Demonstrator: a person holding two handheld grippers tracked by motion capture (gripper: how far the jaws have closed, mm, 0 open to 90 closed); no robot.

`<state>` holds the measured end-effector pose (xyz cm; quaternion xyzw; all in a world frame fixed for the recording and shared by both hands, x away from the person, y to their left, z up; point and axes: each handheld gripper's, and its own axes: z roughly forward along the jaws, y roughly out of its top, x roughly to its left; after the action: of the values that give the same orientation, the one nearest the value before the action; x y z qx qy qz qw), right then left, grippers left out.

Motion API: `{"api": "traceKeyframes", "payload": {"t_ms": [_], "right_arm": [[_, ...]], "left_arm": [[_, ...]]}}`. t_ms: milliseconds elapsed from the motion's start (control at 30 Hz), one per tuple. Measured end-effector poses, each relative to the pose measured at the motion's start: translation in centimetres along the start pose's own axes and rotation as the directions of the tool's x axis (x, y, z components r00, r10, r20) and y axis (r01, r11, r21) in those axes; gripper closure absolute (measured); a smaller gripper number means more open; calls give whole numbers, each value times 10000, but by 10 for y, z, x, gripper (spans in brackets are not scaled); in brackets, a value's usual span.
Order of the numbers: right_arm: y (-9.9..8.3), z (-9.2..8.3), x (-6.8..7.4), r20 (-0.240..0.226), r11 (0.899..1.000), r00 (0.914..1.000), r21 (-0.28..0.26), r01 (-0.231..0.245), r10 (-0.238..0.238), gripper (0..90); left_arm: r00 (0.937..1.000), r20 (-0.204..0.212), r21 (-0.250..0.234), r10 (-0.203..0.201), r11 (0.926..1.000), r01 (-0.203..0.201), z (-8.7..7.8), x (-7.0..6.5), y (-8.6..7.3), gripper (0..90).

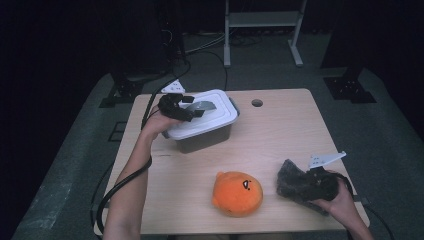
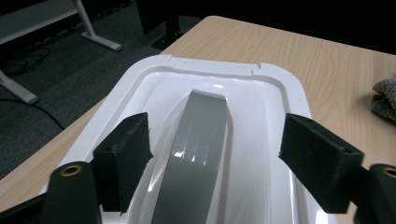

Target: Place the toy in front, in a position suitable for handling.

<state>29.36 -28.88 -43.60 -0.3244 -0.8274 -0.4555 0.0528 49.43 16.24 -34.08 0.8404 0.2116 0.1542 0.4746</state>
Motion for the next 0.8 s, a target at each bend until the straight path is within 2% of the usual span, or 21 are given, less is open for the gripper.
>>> {"api": "traceKeyframes", "payload": {"t_ms": [67, 200, 533, 633, 700, 800], "right_arm": [[0, 0, 0, -4, 10000, 10000, 9, 18, -18, 349], [0, 0, 1, -17, 10000, 10000, 1, 32, -32, 349], [-1, -1, 2, -38, 10000, 10000, 16, 73, -73, 349], [-1, -1, 2, -37, 10000, 10000, -33, 78, -78, 349], [-1, -2, 2, -45, 10000, 10000, -35, 64, -64, 349], [-1, -1, 3, -61, 10000, 10000, -10, 57, -57, 349]], "left_arm": [[10000, -43, 73, -66, 10000, 67, 1, 2, 0, 284], [9999, 38, 216, 159, 9996, -160, 2, 4, 2, 379], [9979, -245, 802, 605, 9951, -583, 6, 4, 3, 589], [9979, -259, 920, 590, 9942, -564, 7, 4, 5, 598], [9971, -180, 986, 741, 9925, -720, 6, 3, 5, 612], [9974, -10, 941, 721, 9930, -717, 6, 2, 5, 630]]}}
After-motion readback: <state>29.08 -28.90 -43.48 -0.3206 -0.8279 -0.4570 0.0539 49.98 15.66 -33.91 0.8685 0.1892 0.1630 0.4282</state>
